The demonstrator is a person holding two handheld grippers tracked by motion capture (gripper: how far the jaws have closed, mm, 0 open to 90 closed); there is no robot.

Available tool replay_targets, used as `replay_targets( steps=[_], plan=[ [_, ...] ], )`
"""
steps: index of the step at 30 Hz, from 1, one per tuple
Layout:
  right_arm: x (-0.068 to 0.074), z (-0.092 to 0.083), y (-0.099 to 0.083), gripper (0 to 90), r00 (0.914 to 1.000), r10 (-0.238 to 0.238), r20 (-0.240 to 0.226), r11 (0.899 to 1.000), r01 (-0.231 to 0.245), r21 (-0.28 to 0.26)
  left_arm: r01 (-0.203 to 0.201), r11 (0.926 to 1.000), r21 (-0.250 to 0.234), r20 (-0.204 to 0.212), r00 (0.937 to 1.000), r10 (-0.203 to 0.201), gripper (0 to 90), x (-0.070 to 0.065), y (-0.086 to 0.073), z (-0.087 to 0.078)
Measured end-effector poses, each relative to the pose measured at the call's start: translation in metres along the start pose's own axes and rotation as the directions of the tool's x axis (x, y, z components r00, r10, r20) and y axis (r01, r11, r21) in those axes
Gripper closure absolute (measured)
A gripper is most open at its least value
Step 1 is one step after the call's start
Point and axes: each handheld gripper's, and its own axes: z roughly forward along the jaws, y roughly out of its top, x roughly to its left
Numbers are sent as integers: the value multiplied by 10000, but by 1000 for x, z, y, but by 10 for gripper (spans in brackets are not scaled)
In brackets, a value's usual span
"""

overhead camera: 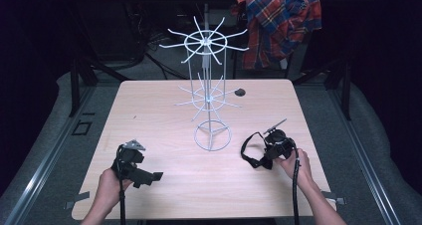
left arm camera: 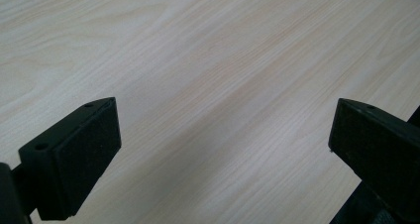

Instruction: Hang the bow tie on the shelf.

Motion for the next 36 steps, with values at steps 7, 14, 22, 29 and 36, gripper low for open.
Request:
replay_targets(
  steps=[7,14,22,29,36],
  plan=[
    [-1,-7,1,687,9996,-266,112,9996,267,-54,-50,10000,21,8,10000,50,0,0,0,0],
    [4,-19,2,692,9994,-342,9,9968,342,-726,-91,10000,-5,-24,10000,91,0,-1,0,0],
    [11,-35,3,694,9982,-582,166,9879,600,-1429,-156,9999,38,26,9999,155,0,0,0,0],
    [17,-51,4,695,9957,-900,232,9776,927,-1892,-151,9999,30,38,9999,151,0,-1,1,0],
    [22,-64,5,694,9952,-945,270,9651,982,-2427,-122,9999,42,56,9999,121,0,-1,0,0]
  ],
)
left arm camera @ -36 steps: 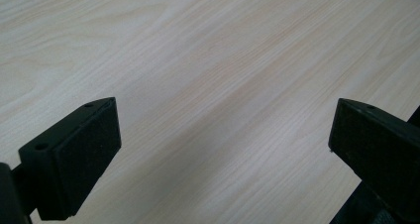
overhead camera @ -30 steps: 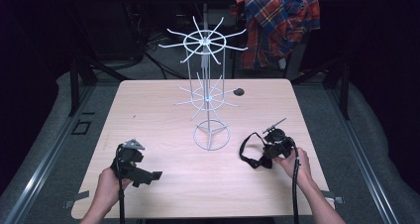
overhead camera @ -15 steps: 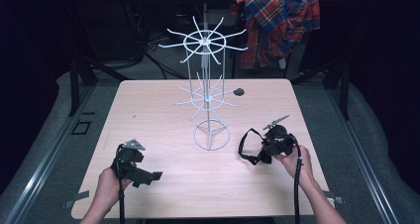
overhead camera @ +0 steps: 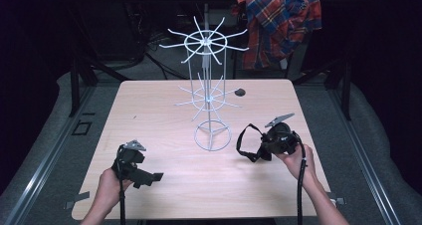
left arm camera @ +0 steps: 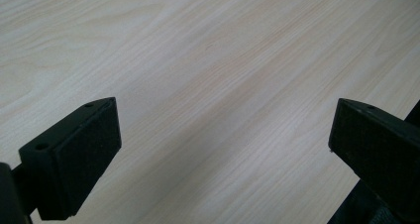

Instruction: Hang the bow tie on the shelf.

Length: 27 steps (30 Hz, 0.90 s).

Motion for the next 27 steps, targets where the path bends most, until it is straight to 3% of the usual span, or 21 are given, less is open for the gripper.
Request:
replay_targets(
  steps=[12,27],
  plan=[
    [11,-16,10,693,9987,-514,-33,9973,512,-529,-18,10000,27,-4,10000,18,0,0,0,0],
    [19,-32,26,694,9979,-651,33,9891,650,-1319,-35,10000,-61,-80,10000,35,0,-1,-1,-1]
  ],
)
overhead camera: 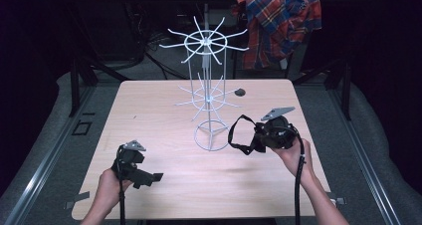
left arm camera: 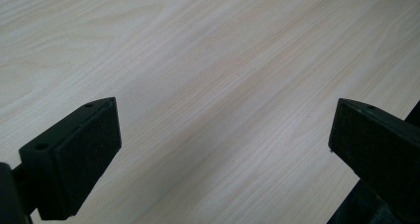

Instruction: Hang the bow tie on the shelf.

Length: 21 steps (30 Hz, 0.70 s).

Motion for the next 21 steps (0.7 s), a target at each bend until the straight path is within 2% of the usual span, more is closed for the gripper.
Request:
replay_targets(
  steps=[9,21],
  plan=[
    [5,-7,6,694,9999,-115,0,9996,115,-262,-27,10000,7,31,10000,27,0,0,0,0],
    [2,-19,9,695,9998,-124,138,9984,131,-545,2,10000,31,90,10000,-2,0,-1,0,1]
  ],
)
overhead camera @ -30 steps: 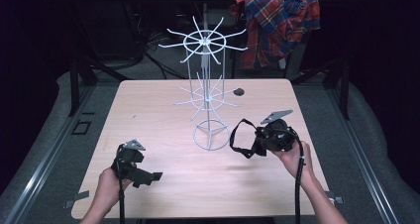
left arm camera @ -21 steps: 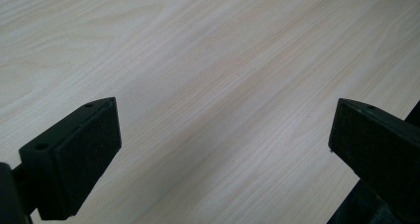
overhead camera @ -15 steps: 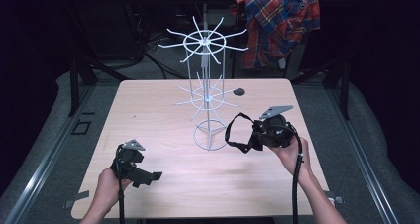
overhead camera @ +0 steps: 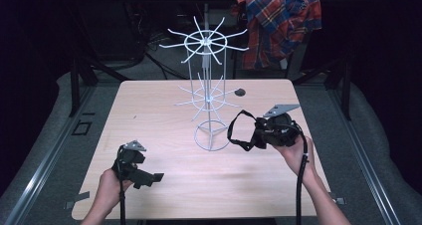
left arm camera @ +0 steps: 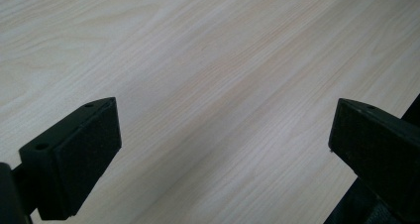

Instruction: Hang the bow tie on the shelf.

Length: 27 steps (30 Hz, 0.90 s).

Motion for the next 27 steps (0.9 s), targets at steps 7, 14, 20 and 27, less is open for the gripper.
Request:
replay_targets(
  steps=[7,14,20,27],
  plan=[
    [-1,-5,10,695,10000,-25,-11,9997,25,-256,-23,10000,4,52,10000,23,1,0,0,0],
    [-2,1,20,695,9999,58,-142,9992,-64,-393,-83,10000,31,95,9999,83,1,0,0,-1],
    [-11,14,28,694,9976,524,-450,9977,-543,-409,-119,9999,47,98,9999,119,1,0,0,-1],
    [-15,32,34,695,9947,791,-657,9965,-808,-235,-148,9999,59,110,9998,148,1,0,0,-1]
  ],
)
